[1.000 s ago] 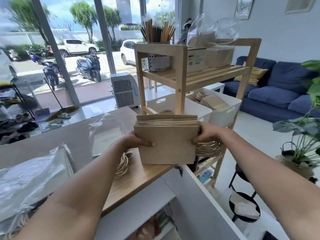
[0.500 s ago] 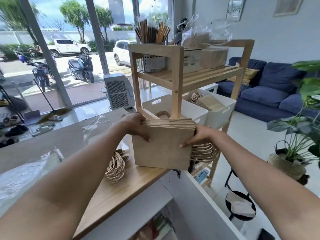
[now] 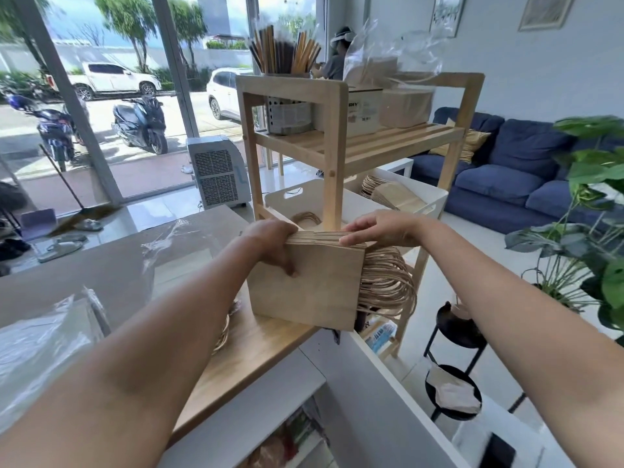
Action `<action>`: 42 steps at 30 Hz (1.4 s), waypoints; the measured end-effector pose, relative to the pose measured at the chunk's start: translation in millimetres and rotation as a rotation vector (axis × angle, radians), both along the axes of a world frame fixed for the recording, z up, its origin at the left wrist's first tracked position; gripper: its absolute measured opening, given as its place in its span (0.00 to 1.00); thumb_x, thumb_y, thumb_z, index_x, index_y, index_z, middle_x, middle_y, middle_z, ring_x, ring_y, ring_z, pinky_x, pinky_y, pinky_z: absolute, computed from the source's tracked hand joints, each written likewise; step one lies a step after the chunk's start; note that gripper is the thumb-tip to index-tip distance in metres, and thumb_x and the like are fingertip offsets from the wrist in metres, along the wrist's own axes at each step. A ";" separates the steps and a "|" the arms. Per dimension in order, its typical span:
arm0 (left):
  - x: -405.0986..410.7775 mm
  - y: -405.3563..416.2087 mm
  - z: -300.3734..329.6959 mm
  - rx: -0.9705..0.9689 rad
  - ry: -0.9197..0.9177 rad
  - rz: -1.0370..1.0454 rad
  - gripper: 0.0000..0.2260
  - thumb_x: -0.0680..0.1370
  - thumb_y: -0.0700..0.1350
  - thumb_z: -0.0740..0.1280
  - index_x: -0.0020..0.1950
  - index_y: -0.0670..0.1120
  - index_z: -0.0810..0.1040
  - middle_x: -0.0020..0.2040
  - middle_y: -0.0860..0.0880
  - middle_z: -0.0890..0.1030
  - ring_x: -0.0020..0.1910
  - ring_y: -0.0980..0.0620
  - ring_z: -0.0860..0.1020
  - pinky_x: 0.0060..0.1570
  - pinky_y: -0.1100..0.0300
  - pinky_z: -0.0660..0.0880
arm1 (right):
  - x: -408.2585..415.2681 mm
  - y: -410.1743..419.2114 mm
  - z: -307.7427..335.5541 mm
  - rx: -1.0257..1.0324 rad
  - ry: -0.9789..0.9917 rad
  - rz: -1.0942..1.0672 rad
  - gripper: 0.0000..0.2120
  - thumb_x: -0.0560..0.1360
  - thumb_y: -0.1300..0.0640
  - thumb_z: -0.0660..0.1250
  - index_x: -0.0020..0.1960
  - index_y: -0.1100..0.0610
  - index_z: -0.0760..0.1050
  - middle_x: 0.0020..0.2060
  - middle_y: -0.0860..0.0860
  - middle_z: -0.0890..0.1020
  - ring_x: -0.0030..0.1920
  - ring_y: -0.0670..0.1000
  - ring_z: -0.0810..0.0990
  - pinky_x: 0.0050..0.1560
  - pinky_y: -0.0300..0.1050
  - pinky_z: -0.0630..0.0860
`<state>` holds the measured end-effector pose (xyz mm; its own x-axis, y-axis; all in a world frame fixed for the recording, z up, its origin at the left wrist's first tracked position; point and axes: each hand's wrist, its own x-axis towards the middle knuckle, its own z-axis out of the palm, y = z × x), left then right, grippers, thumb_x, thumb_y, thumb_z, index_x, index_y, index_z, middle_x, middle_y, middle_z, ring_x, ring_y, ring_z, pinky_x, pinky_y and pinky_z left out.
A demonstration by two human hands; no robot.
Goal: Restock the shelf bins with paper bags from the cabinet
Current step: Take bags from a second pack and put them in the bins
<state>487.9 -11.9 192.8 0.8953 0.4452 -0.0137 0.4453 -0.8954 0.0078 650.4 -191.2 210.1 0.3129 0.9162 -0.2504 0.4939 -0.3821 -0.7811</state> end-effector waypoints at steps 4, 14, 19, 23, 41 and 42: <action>0.6 -1.9 2.7 0.006 0.041 -0.003 0.30 0.63 0.58 0.78 0.61 0.50 0.75 0.60 0.47 0.79 0.60 0.45 0.76 0.57 0.56 0.72 | 5.5 12.3 4.6 -0.143 -0.056 0.090 0.15 0.72 0.51 0.73 0.55 0.57 0.81 0.46 0.45 0.81 0.51 0.45 0.78 0.59 0.44 0.73; 1.7 3.7 0.4 -0.028 0.069 0.017 0.30 0.63 0.59 0.77 0.61 0.51 0.74 0.59 0.49 0.79 0.59 0.46 0.76 0.57 0.54 0.73 | 12.2 21.7 4.8 -0.104 -0.011 0.066 0.22 0.58 0.43 0.76 0.47 0.54 0.84 0.43 0.50 0.84 0.46 0.47 0.80 0.60 0.49 0.75; 3.0 6.2 -1.7 -0.027 0.060 0.018 0.31 0.61 0.60 0.78 0.59 0.52 0.76 0.57 0.49 0.80 0.58 0.45 0.77 0.57 0.53 0.75 | 19.2 24.0 -1.2 -0.059 0.012 0.042 0.05 0.73 0.53 0.71 0.42 0.52 0.84 0.41 0.52 0.84 0.46 0.51 0.81 0.57 0.49 0.78; 5.1 7.9 -2.2 -0.028 0.067 0.027 0.30 0.59 0.61 0.78 0.57 0.53 0.76 0.56 0.50 0.81 0.56 0.45 0.78 0.57 0.52 0.76 | 22.0 25.0 -7.5 -0.019 0.045 0.006 0.08 0.72 0.50 0.71 0.40 0.52 0.85 0.40 0.54 0.84 0.46 0.53 0.80 0.56 0.49 0.78; 14.9 12.7 -4.3 -0.024 0.071 0.010 0.27 0.57 0.61 0.78 0.52 0.54 0.77 0.53 0.50 0.82 0.54 0.46 0.79 0.55 0.52 0.77 | 15.5 28.0 8.8 -0.302 -0.034 0.074 0.17 0.66 0.45 0.74 0.49 0.55 0.83 0.46 0.49 0.84 0.49 0.45 0.79 0.48 0.37 0.75; 15.3 13.1 -4.3 -0.025 0.070 0.007 0.27 0.58 0.61 0.78 0.53 0.53 0.78 0.53 0.50 0.82 0.54 0.46 0.79 0.55 0.52 0.77 | 15.7 28.0 8.0 -0.292 -0.023 0.066 0.24 0.60 0.42 0.75 0.49 0.56 0.82 0.46 0.49 0.84 0.49 0.45 0.80 0.47 0.37 0.76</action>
